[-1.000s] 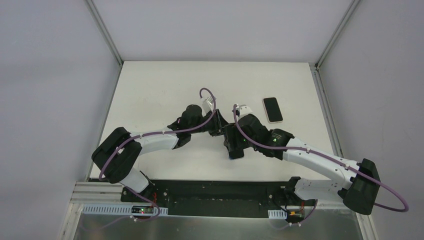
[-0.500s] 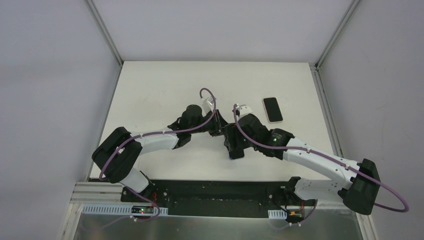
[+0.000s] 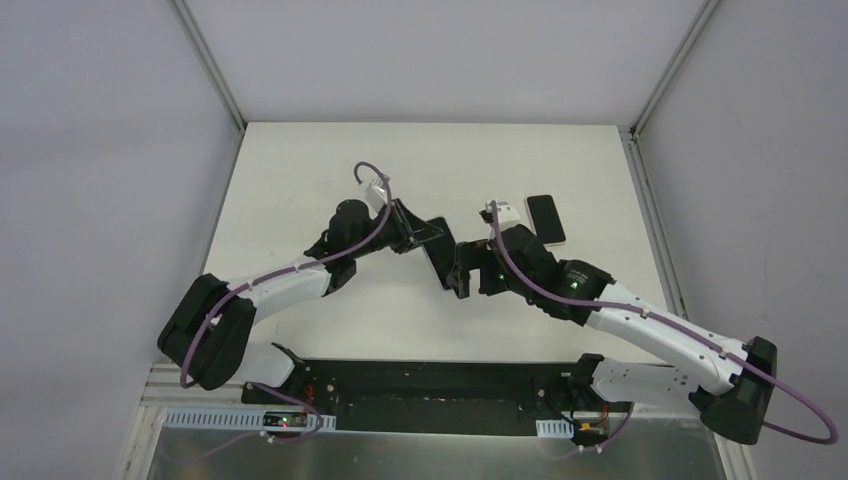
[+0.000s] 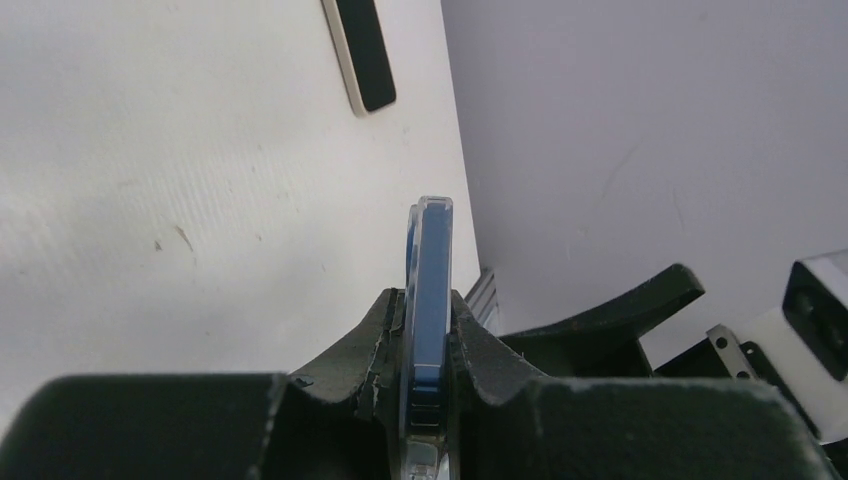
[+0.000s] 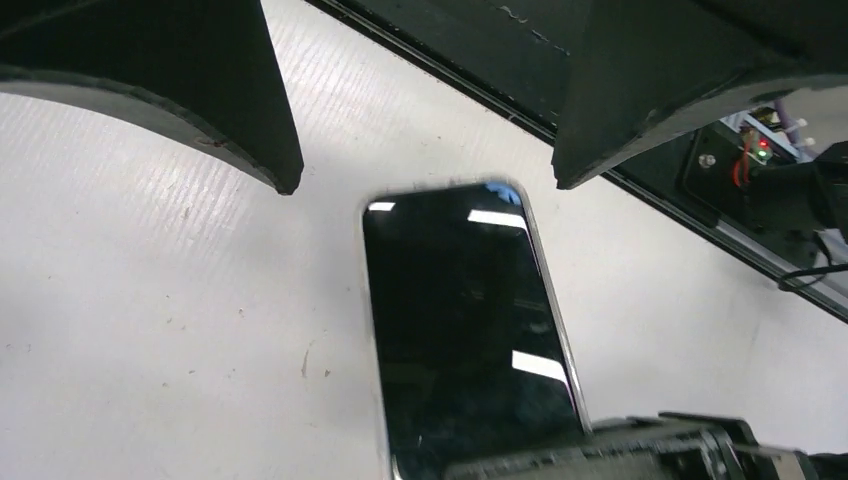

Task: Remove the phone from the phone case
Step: Adjust the phone.

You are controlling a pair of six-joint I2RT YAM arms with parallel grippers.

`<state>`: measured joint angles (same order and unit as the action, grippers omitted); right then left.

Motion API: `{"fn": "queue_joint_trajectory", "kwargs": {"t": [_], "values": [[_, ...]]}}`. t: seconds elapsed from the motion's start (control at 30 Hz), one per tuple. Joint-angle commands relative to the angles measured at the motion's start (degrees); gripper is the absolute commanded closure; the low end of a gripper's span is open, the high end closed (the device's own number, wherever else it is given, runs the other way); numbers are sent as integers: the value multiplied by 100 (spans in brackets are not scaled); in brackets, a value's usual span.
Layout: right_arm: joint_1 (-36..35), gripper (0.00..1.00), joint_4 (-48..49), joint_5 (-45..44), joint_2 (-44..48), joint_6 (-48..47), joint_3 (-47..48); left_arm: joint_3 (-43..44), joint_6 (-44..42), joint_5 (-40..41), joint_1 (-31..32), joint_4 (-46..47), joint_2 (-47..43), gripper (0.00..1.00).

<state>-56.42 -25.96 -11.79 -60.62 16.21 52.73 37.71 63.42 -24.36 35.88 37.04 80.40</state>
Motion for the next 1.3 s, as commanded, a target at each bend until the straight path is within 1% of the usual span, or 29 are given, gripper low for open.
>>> {"fn": "queue_joint_trajectory", "kwargs": {"t": [0.0,0.07,0.13,0.2,0.27,0.37,0.4,0.47,0.57,0.63,0.73,0.8,0.97,1.1,1.27], "values": [[-22,0,126,-319,515,331,99,-98,299,172,-452,481,-707,100],[-18,0,426,-518,826,482,-218,-212,303,262,-633,451,-944,100],[16,0,944,-647,1204,732,-684,-339,280,398,-772,381,-1180,100],[117,0,1497,-546,1558,915,-1089,-452,198,604,-841,235,-1442,100],[365,0,1584,-358,1742,1208,-1182,-535,61,817,-846,-21,-1714,100],[1067,1,1665,747,1853,1848,-1316,-682,-34,1163,-846,-318,-2099,100],[1281,1,1926,1192,1885,2066,-1463,-730,-39,1246,-846,-387,-2204,100],[1626,1,2768,1809,1913,2666,-1874,-827,-21,1372,-846,-506,-2408,100],[2010,3,4140,2675,1559,3482,-2278,-970,203,1482,-838,-548,-2616,100],[2064,4,4611,3229,1114,3753,-2271,-1032,414,1489,-830,-548,-2719,100],[2065,5,5584,3627,603,4221,-2371,-1047,630,1454,-791,-548,-2847,100],[2064,6,6060,3754,333,4465,-2419,-1042,689,1467,-761,-540,-2964,100],[2051,11,6805,3939,-123,4868,-2522,-1007,593,1458,-731,-523,-3231,100],[1906,16,7005,4007,-314,4831,-2533,-1031,556,1351,-731,-371,-3236,100],[1686,20,7015,3948,-383,4720,-2514,-1201,758,1210,-731,514,-3110,100]]}}
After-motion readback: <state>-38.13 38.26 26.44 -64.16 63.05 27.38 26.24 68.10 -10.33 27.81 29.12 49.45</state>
